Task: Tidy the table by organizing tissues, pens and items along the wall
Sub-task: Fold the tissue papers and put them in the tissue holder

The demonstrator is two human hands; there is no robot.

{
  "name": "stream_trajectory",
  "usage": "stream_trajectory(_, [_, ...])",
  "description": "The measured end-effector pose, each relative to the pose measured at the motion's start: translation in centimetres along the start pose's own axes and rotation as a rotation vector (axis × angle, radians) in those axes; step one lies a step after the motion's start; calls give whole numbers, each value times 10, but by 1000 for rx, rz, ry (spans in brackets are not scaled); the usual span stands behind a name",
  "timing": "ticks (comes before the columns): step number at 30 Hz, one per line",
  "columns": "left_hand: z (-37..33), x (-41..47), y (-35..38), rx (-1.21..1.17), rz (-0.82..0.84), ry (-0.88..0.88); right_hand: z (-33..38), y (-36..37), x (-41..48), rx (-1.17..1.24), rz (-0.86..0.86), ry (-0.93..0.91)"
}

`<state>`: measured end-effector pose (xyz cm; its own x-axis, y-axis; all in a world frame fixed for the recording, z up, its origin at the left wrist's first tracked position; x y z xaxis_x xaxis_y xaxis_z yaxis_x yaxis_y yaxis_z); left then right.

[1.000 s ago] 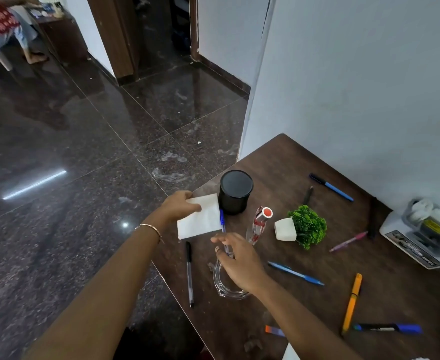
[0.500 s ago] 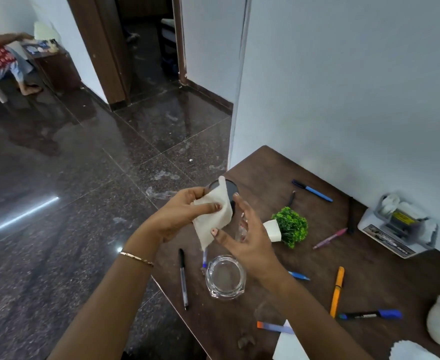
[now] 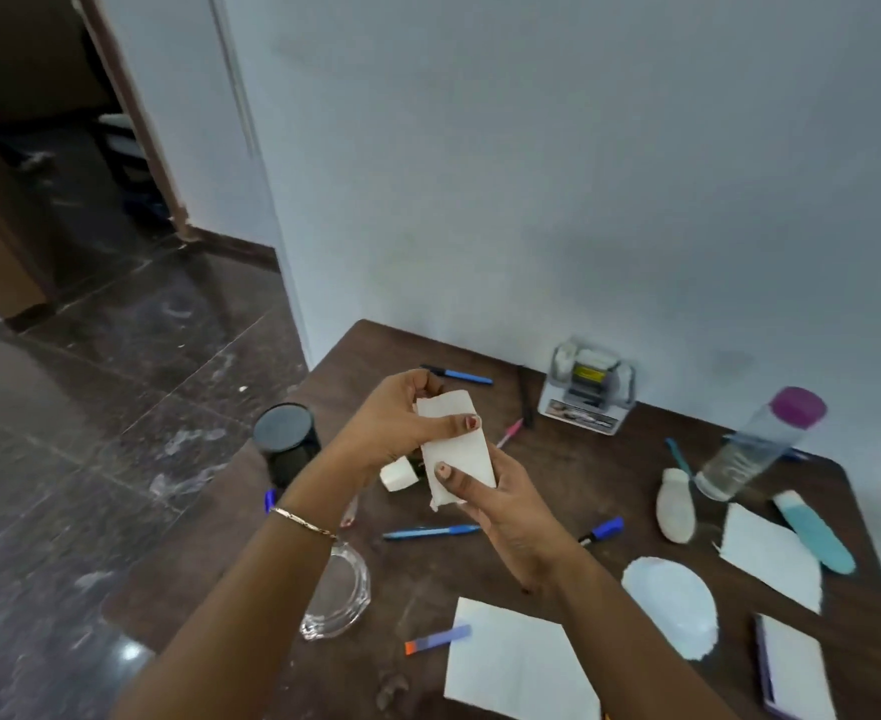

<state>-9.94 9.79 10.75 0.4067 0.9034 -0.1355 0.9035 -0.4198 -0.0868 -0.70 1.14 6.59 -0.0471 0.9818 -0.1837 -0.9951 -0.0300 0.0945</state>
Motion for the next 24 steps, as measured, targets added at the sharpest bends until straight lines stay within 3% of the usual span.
stream_trajectory(6, [-7,17,55,129,-7,56,-9,-46,-14,255,-141,84])
stream_trajectory(10, [-15,29,67,-6,23,62,-12,-71,-17,373,-207,96])
stream_trajectory(13, [-17,43,67,61,9,71,-15,-88,-16,341,-226,114])
stream_trajectory(18, [7,66,91,161,353,-236,-18,-105,1,163,-147,169])
stream_trajectory(24, [17,103,102,162,407,-264,-19,-142,32,-30,-242,181])
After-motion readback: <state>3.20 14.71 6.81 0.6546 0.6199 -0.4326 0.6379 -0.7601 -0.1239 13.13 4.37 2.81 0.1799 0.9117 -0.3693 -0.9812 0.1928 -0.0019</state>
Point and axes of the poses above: each hand's wrist, its own x-axis towards the middle knuckle, its own y-axis out of the palm, z = x × y, the point moved 8 cm from there along x, towards the middle knuckle, and after that the axes turned 9 degrees about -x, right-handed, at the moved point
